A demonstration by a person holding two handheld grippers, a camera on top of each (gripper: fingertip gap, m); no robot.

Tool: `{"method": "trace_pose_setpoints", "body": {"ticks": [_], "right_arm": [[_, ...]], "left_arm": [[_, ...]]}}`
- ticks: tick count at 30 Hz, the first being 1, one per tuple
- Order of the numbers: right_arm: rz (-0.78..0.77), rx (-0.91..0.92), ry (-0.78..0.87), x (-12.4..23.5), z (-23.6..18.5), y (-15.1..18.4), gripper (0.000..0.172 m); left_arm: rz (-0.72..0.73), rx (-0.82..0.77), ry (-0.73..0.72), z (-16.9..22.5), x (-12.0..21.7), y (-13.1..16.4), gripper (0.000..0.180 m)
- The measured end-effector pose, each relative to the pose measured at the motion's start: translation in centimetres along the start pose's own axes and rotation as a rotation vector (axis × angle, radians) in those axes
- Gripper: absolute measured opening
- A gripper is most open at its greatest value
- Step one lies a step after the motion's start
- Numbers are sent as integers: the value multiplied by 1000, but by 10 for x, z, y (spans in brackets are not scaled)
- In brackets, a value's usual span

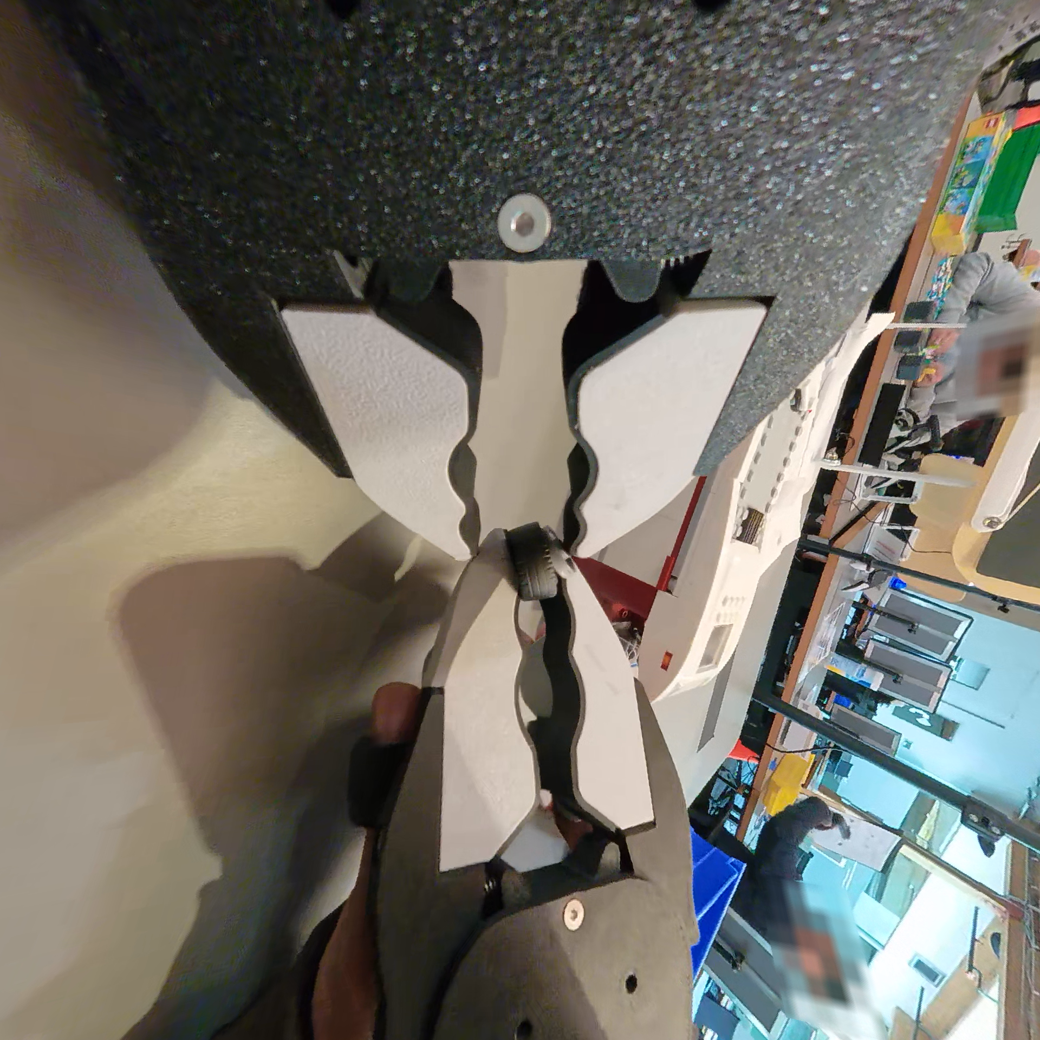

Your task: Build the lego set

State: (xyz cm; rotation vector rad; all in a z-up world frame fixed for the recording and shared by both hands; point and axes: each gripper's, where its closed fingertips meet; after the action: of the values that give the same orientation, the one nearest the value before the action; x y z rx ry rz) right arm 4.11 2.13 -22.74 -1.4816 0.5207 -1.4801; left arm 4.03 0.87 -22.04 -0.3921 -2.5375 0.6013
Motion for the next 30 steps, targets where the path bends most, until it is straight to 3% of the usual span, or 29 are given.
{"method": "trace_pose_setpoints", "body": {"ticks": [4,14,19,30], "right_arm": [[3,98,5,2,-3,1,15],[56,251,16,11,-5,-4,20],[109,236,-31,17,-8,-9,20],[110,252,-108,20,-18,-7,13]], "left_arm": [[59,52,20,-1,4,-4,19],[141,188,87,1,8,-10,19],[191,261,120,1,11,-14,18],[226,259,152,7,13,-22,20]]}}
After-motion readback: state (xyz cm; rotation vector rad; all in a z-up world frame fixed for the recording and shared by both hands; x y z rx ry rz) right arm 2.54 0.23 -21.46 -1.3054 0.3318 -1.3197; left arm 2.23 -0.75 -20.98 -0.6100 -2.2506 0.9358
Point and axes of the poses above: each gripper's, where its closed fingertips meet, x back along the fingers, y out of its underside, z = x × y across the jaws, and after that the axes turned 11 degrees about -x, right-handed
